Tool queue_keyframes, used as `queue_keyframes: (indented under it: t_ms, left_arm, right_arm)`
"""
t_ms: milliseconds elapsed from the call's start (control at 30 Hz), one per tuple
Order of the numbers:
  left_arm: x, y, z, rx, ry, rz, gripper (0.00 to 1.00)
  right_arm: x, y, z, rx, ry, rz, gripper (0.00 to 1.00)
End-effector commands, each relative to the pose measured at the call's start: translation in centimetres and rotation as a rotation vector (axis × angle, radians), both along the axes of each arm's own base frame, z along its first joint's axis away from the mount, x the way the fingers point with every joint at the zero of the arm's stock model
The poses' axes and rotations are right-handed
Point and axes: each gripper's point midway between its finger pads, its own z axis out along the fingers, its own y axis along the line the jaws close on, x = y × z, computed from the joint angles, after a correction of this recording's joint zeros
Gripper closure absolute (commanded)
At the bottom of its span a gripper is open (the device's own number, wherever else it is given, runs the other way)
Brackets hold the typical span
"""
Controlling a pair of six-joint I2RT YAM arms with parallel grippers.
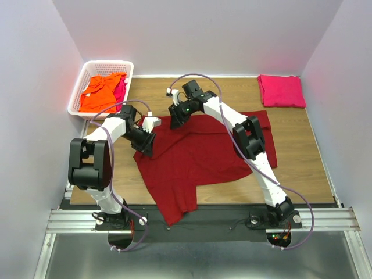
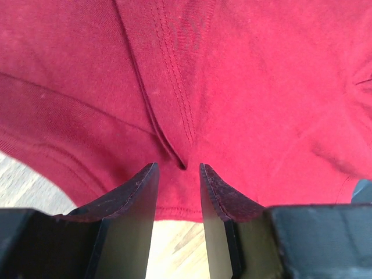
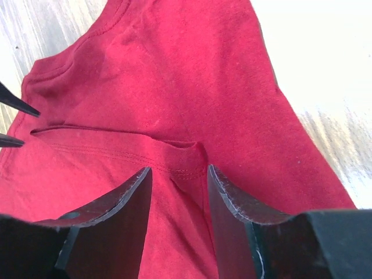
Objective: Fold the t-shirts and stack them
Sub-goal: Fold the tshirt
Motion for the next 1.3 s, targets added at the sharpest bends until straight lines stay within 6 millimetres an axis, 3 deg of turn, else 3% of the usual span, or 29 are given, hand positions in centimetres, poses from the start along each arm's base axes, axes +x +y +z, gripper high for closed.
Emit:
queue_keyframes:
  t_ms: [0, 133, 467, 567, 700, 767, 1033, 1267]
  left_arm:
    - [0.4, -0.2, 0.0, 0.0, -0.003, -0.008, 0.54]
    - [0.2, -0.4, -0.3, 0.004, 0.009, -0.023, 0.54]
    - [-0.1, -1.6, -0.9, -0.029, 0.025, -0.052, 0.59]
    - [-0.2, -1.6, -0.7, -0.034, 0.025, -0.057, 0.7]
    - [-0.2, -1.7, 0.0, -0.04, 0.012, -0.058, 0.93]
    - [-0.4, -1.7, 0.8, -0.044, 0.0, -0.065, 1.0]
    - [-0.9, -1.4, 3.9, -0.039, -0.062, -0.08, 1.0]
    - [-1.0, -0.9, 5.2, -0.013, -0.094, -0.084, 1.0]
  right_arm:
    - [-0.1, 1.5, 0.9, 0.041, -0.034, 0.021, 0.51]
    - [-0.5, 1.8, 0.4, 0.041, -0.019, 0.032, 0.51]
    - [-2.1, 1.9, 0.7, 0.072, 0.029, 0.075, 0.61]
    - [-2.3, 1.8, 0.6, 0.072, 0.035, 0.078, 0.71]
    - [-2.4, 1.7, 1.0, 0.072, 0.027, 0.078, 0.98]
    - [-2.5, 1.5, 1.7, 0.077, 0.023, 0.078, 0.99]
    - [-3.1, 0.9, 5.8, 0.114, -0.02, 0.085, 0.99]
    - [-2.8, 0.0, 9.0, 0.153, -0.039, 0.064, 0.99]
